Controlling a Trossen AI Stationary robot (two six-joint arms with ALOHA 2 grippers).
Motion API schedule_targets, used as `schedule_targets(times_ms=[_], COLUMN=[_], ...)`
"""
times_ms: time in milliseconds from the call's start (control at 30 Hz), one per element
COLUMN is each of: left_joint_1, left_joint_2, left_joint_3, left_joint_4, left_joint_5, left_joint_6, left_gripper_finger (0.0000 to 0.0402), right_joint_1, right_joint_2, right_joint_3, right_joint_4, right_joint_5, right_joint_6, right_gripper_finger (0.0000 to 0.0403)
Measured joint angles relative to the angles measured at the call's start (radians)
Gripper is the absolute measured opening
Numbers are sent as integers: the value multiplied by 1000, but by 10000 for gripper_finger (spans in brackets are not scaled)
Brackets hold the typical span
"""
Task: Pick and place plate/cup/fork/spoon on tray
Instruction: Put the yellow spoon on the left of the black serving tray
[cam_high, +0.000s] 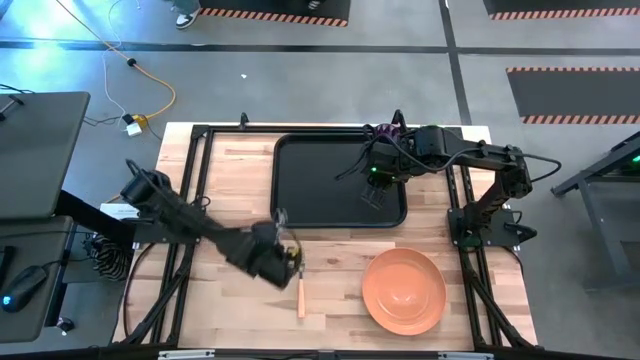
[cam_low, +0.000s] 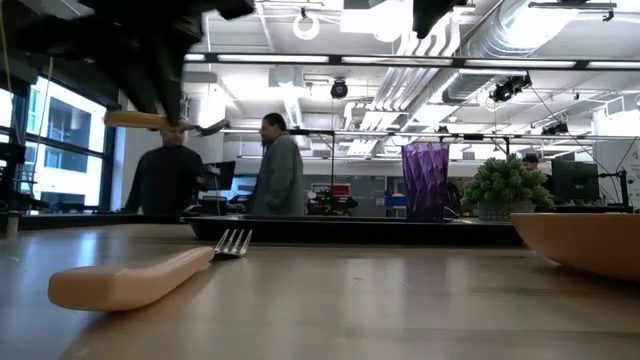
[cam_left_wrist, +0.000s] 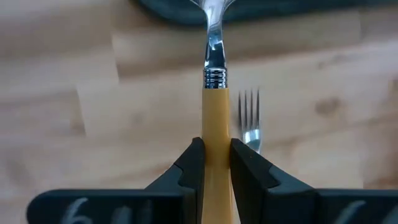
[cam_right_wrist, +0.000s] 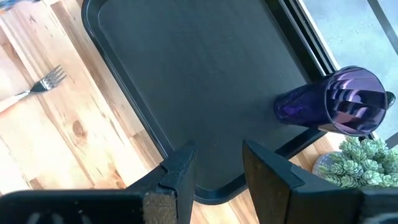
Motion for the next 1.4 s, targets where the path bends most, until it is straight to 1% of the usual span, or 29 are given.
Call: schedule_targets(times_ms=[200,367,600,733,800,1033,1167,1267,1400], left_joint_1=[178,313,477,554,592,694,724,729,730], left_joint_2=[-32,-45,-42,-42,-42,-42,-42,-29,1], left_joint_3=[0,0,0,0,1,1,1,1,2], left_joint_4=[-20,-16,21,79,102,112,116,125,135], left_joint_5=[10,16,86,89,107,168,199,201,201], left_joint_6=[226,392,585,601,617,736,775,774,742], left_gripper_finger=[45,46,46,47,47,47,47,47,47], right_joint_1=[-6,-32,-71,-85,-92,-127,-159,-186,-225], right_joint_2=[0,-17,-72,-95,-100,-103,-103,-105,-108], right_joint_3=[0,0,0,0,0,0,0,0,0], right_joint_4=[41,43,45,44,41,40,40,40,36], right_joint_5=[7,27,31,44,44,51,51,51,42], right_joint_6=[8,17,31,37,36,35,36,27,-38], right_gripper_finger=[122,122,122,122,122,122,122,122,122])
